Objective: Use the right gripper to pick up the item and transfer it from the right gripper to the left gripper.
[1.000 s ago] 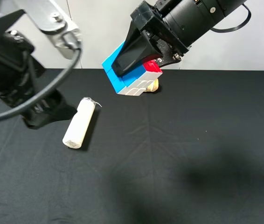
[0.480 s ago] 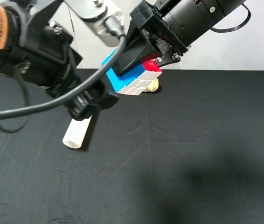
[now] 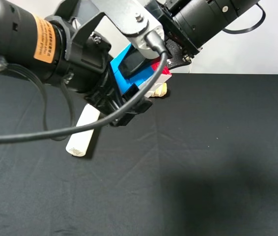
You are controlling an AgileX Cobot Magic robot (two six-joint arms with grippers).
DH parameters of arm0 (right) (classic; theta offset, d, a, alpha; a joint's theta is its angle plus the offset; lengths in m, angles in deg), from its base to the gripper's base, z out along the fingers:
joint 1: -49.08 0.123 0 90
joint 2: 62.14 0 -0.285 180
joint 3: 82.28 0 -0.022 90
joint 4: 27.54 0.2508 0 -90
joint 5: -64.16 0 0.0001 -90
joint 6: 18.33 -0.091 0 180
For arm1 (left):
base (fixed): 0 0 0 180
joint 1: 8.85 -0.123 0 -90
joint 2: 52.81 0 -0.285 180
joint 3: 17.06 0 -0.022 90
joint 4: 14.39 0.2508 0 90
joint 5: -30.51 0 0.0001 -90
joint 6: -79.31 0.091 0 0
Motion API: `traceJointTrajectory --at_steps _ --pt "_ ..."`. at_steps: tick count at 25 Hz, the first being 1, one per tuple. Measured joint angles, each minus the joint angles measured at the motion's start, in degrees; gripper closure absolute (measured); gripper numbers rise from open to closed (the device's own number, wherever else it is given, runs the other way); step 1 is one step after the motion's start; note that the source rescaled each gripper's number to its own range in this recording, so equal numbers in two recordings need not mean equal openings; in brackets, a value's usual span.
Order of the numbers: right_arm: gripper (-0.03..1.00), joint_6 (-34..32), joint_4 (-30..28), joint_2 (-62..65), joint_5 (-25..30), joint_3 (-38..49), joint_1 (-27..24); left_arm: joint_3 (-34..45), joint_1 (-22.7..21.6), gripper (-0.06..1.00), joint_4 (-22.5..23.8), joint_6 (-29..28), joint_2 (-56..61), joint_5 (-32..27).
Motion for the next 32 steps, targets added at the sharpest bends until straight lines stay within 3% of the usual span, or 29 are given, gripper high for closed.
traceJointTrajectory --at_steps 5,8,10,13,14,29,30,31,32 --pt "0.97 -0.1 0.0 0.0 -0.3 0.0 -0.3 0.0 0.0 0.14 0.9 0.0 -0.1 1.5" --pt "0.97 -0.2 0.0 0.0 -0.5 0.0 -0.4 0.0 0.0 0.23 0.9 0.0 -0.1 2.5" --pt "0.97 -0.2 0.1 0.0 -0.4 0.0 -0.2 0.0 0.0 0.35 0.9 0.0 -0.2 4.9" --pt "0.97 -0.3 0.3 0.0 -0.6 0.0 0.0 0.0 0.0 0.73 0.9 0.0 -0.3 5.9" --pt "0.97 -0.5 0.3 0.0 -0.9 0.0 0.0 0.0 0.0 0.90 1.0 0.0 -0.3 5.9" --pt "0.96 -1.1 0.1 0.0 -1.0 0.0 0.0 0.0 0.1 0.90 1.1 0.0 -0.5 6.2" --pt "0.78 -1.1 0.0 0.0 -1.1 0.0 0.0 0.0 0.1 0.93 1.1 0.0 -0.5 6.3" --pt "0.46 -1.0 -0.1 0.0 -1.4 0.0 0.0 0.0 0.1 0.94 1.1 0.0 -0.6 6.3" --pt "0.26 -0.9 -0.3 0.0 -1.6 0.0 0.0 0.0 0.1 0.94 1.1 0.0 -0.6 6.3"
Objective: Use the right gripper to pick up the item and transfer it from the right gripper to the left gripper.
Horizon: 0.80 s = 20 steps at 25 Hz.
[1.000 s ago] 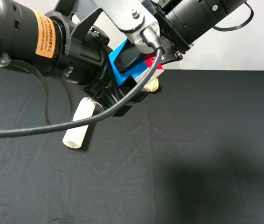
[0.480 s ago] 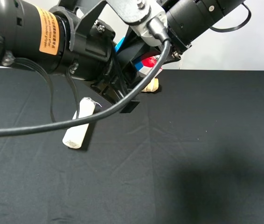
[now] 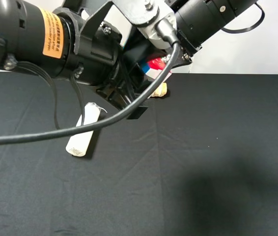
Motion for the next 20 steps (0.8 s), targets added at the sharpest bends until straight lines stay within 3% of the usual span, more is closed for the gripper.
traceJointTrajectory --at_steps 2,5,15,20 --pt "0.08 0.3 -1.1 0.0 -0.1 0.0 0.0 0.0 0.0 0.94 0.0 0.0 0.0 0.0" --pt "-0.01 0.5 -2.2 0.0 -0.1 0.0 0.0 0.0 0.0 0.94 0.0 0.0 -0.1 0.0" --pt "-0.03 -0.5 -2.3 0.0 2.2 0.0 -2.4 0.0 0.0 0.94 0.0 0.0 0.0 -0.1" --pt "-0.03 -0.8 -1.6 0.0 7.5 -3.4 -5.5 0.0 0.0 0.94 0.0 0.0 -0.1 0.0"
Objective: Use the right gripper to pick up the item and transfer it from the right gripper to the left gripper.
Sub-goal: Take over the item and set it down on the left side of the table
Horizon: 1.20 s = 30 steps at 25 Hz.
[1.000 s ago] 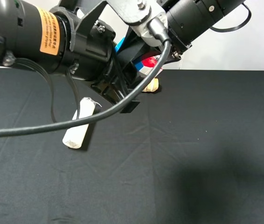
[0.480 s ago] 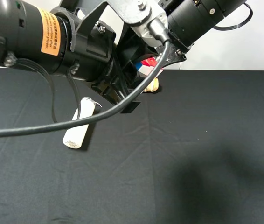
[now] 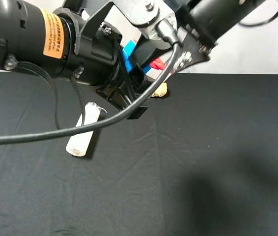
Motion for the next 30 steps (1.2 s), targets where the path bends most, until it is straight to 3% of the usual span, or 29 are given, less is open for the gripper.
traceJointTrajectory --at_steps 9,19,24,30 --pt "-0.03 -1.4 -1.5 0.0 3.1 -12.5 -3.8 0.0 0.0 0.94 0.0 0.0 0.0 -0.1" --pt "-0.03 -8.5 -19.0 1.5 3.2 -14.6 -7.1 0.0 0.0 0.94 0.0 0.0 0.0 -0.1" --pt "-0.03 -13.3 -31.0 10.3 3.2 -10.4 -7.1 0.0 0.0 0.94 0.0 0.0 0.0 -0.1" --pt "-0.03 -15.0 -35.3 25.8 3.4 3.8 -7.1 0.0 0.0 0.94 0.0 0.0 0.0 -0.1"
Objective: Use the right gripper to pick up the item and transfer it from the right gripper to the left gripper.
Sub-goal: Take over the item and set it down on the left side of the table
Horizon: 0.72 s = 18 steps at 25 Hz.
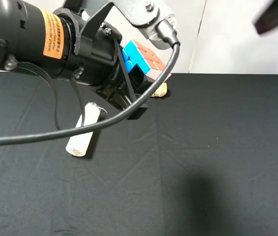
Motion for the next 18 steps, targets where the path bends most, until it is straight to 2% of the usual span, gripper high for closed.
traceJointTrajectory --at_steps 11,18 --pt "-0.03 -0.3 -1.2 33.8 0.1 25.6 0.0 0.0 0.0 0.94 0.0 0.0 0.0 0.1" --pt "-0.03 -3.2 -3.3 52.4 0.2 36.9 0.0 0.0 0.0 0.94 0.0 0.0 0.0 0.1"
